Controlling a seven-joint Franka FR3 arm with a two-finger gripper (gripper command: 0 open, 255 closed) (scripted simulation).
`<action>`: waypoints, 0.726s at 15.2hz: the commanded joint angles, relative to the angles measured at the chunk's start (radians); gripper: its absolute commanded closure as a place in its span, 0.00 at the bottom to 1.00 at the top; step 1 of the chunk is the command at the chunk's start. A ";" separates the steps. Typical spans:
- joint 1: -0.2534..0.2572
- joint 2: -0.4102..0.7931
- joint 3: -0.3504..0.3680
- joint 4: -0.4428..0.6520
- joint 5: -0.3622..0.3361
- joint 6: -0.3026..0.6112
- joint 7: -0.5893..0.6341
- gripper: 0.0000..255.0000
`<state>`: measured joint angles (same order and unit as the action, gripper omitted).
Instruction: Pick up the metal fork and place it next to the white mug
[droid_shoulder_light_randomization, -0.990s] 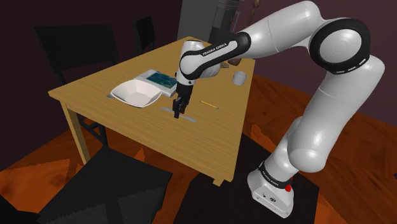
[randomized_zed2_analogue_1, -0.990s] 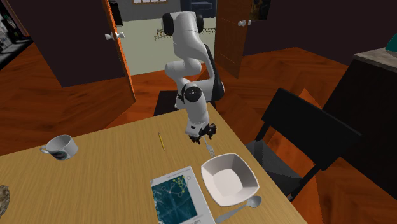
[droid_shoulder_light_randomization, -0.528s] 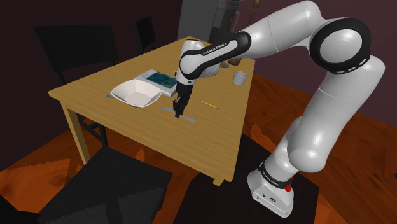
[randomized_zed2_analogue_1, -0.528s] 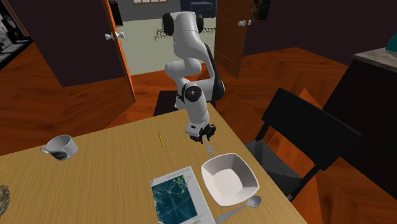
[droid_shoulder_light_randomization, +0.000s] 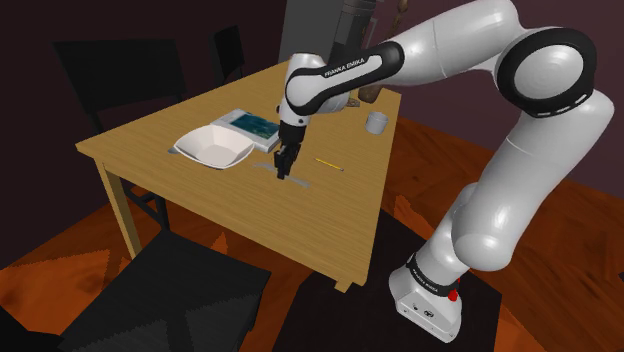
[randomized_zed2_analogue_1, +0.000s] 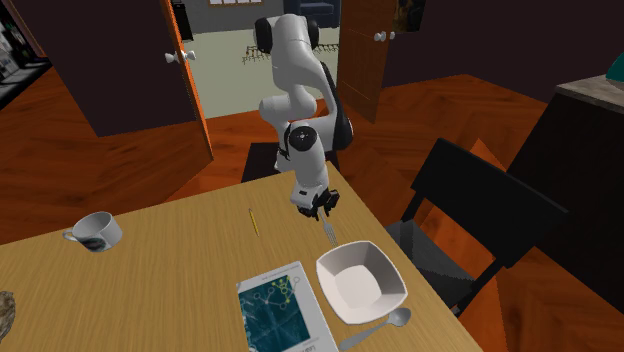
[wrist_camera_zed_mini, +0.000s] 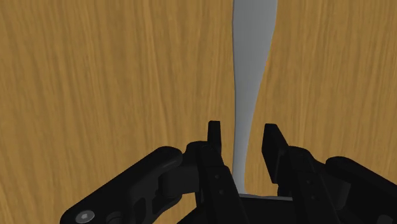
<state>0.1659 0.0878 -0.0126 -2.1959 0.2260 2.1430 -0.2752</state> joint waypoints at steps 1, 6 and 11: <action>0.000 -0.013 0.000 0.013 -0.004 -0.026 0.007 1.00; -0.001 -0.048 -0.002 0.042 -0.013 -0.089 0.021 1.00; -0.002 -0.078 -0.003 0.076 -0.020 -0.152 0.034 1.00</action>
<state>0.1643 0.0161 -0.0152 -2.1281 0.2078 2.0063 -0.2443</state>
